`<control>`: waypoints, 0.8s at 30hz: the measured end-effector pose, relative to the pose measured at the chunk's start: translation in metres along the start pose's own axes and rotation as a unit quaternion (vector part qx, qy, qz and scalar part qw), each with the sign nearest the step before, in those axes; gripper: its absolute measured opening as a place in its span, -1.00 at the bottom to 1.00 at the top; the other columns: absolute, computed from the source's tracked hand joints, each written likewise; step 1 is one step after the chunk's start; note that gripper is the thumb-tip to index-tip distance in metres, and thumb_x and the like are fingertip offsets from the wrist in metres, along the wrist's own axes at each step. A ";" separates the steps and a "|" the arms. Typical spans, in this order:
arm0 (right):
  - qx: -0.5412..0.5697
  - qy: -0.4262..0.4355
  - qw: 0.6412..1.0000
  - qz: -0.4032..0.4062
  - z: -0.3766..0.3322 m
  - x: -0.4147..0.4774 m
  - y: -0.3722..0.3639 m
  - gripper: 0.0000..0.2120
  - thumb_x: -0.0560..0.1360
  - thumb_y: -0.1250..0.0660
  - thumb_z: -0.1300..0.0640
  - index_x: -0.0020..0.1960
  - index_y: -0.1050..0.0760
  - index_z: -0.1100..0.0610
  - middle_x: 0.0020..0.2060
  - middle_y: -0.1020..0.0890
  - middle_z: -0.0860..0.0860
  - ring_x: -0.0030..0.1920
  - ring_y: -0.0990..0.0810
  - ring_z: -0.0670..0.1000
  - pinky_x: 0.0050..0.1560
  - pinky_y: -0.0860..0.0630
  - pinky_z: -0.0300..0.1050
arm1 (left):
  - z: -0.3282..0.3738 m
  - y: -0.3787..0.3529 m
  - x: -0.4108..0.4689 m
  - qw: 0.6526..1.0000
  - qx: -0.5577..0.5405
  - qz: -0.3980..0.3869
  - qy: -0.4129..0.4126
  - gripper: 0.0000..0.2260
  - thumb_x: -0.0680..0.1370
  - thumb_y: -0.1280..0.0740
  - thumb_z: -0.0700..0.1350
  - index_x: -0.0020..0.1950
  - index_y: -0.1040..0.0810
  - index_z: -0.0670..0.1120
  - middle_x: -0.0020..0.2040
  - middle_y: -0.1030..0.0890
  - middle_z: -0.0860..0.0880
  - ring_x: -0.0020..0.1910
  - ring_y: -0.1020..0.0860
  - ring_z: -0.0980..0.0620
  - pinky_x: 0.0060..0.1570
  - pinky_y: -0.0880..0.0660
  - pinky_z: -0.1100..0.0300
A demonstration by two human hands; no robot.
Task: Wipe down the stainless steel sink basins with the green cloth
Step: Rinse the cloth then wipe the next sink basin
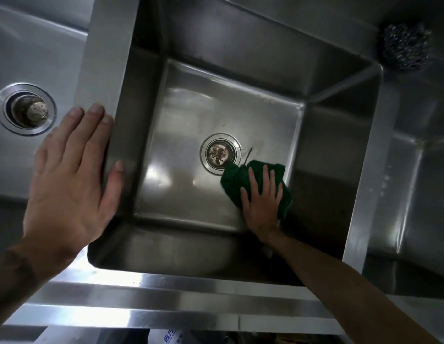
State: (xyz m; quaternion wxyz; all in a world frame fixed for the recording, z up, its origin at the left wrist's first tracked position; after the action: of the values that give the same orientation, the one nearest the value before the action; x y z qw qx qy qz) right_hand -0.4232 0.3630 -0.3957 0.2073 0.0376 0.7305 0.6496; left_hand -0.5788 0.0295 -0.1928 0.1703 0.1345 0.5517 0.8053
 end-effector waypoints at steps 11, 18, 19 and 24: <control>0.079 -0.192 0.973 0.101 -0.027 0.096 0.014 -0.50 0.72 -0.04 -0.16 0.63 -0.28 -0.09 0.63 -0.28 0.10 0.65 -0.20 0.14 0.60 -0.09 0.22 | -0.002 -0.004 0.001 1.000 0.003 0.006 -0.001 -0.46 0.73 -0.10 -0.02 0.62 -0.30 -0.31 0.67 -0.28 -0.26 0.67 -0.21 -0.31 0.62 -0.19 -0.33; 0.066 -0.132 0.984 0.101 -0.023 0.048 0.005 -0.51 0.73 -0.08 -0.12 0.62 -0.32 -0.05 0.62 -0.30 0.11 0.62 -0.26 0.16 0.60 -0.13 0.23 | -0.005 -0.006 0.002 1.000 -0.014 0.002 0.001 -0.45 0.71 -0.11 -0.01 0.62 -0.30 -0.32 0.67 -0.27 -0.25 0.68 -0.19 -0.29 0.62 -0.17 -0.35; 0.073 -0.146 0.981 0.104 -0.025 0.066 0.010 -0.52 0.73 -0.07 -0.12 0.62 -0.31 -0.07 0.63 -0.29 0.11 0.63 -0.23 0.15 0.61 -0.10 0.22 | -0.005 -0.006 0.002 1.000 -0.016 0.005 0.001 -0.45 0.71 -0.11 -0.01 0.62 -0.30 -0.32 0.67 -0.27 -0.24 0.68 -0.19 -0.29 0.62 -0.18 -0.35; 0.107 -0.188 0.973 0.075 -0.027 0.146 0.029 -0.49 0.74 0.03 -0.17 0.67 -0.15 -0.13 0.68 -0.15 0.07 0.68 -0.05 0.10 0.65 0.06 0.18 | -0.007 -0.009 0.002 1.000 -0.021 0.006 0.011 -0.43 0.71 -0.09 0.01 0.64 -0.29 -0.29 0.69 -0.26 -0.20 0.70 -0.17 -0.26 0.62 -0.17 -0.35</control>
State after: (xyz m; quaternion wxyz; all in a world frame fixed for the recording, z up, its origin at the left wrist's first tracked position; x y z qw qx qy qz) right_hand -0.5715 0.3895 -0.4031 0.2865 0.2354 0.7391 0.5623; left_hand -0.5825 0.0275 -0.2038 0.1625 0.1252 0.5355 0.8192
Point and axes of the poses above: each hand's wrist, its own x-axis towards the middle knuckle, its own y-axis out of the back of the hand, z = x × y, the point moved 4 cm from there along x, towards the middle knuckle
